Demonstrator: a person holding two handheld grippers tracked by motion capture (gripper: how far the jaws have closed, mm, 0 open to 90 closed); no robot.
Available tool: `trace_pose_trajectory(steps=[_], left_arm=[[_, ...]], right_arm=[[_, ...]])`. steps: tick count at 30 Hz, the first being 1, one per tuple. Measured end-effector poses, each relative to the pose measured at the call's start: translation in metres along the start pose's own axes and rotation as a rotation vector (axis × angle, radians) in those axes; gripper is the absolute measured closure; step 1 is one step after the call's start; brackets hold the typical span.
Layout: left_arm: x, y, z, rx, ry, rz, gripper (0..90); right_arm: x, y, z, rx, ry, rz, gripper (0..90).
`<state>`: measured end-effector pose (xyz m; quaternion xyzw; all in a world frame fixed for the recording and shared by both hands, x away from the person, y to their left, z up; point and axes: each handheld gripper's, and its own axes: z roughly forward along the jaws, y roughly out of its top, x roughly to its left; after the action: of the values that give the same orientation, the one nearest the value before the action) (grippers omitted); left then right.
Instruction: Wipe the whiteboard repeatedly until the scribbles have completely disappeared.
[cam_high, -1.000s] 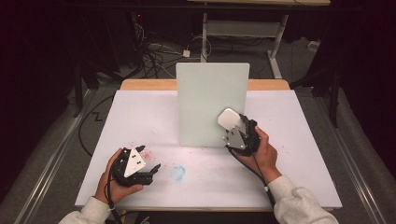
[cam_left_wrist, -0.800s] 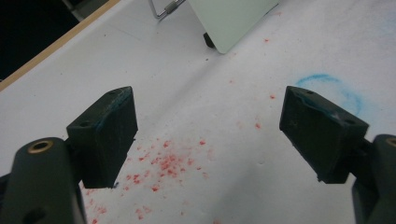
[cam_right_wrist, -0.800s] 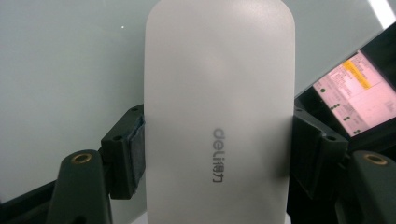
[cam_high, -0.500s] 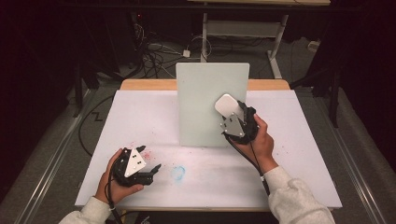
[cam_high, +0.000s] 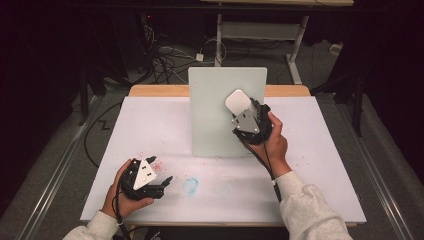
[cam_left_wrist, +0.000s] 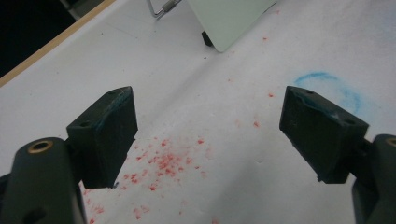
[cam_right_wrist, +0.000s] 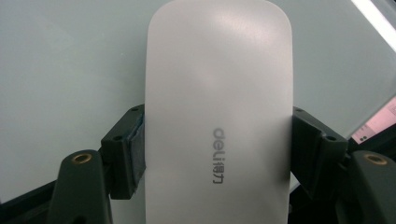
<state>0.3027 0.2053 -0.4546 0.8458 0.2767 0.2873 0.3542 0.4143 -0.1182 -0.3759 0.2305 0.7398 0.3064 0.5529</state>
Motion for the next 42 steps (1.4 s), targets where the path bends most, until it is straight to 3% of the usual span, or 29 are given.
trace_pose_trajectory(steps=[11,18,25,32,38,42], left_arm=[[0.0,0.0,0.0,0.001,0.003,0.005,18.4],[0.0,0.0,0.001,0.001,0.002,0.002,18.4],[0.002,-0.001,0.001,-0.002,0.001,-0.004,18.3],[0.002,0.0,0.001,-0.005,0.002,-0.002,18.3],[0.003,-0.001,0.002,-0.004,-0.001,-0.006,18.3],[0.003,-0.001,0.002,-0.003,-0.003,-0.004,18.3]], right_arm=[[0.025,-0.011,-0.003,0.021,0.057,-0.117,30.9],[0.034,-0.029,-0.009,0.046,0.089,-0.151,30.9],[0.029,-0.04,-0.014,0.069,0.166,-0.09,30.9],[0.02,-0.045,-0.028,0.055,0.23,-0.023,30.9],[0.019,-0.048,-0.039,0.038,0.274,-0.022,30.9],[0.014,-0.047,-0.048,0.01,0.327,-0.006,30.9]])
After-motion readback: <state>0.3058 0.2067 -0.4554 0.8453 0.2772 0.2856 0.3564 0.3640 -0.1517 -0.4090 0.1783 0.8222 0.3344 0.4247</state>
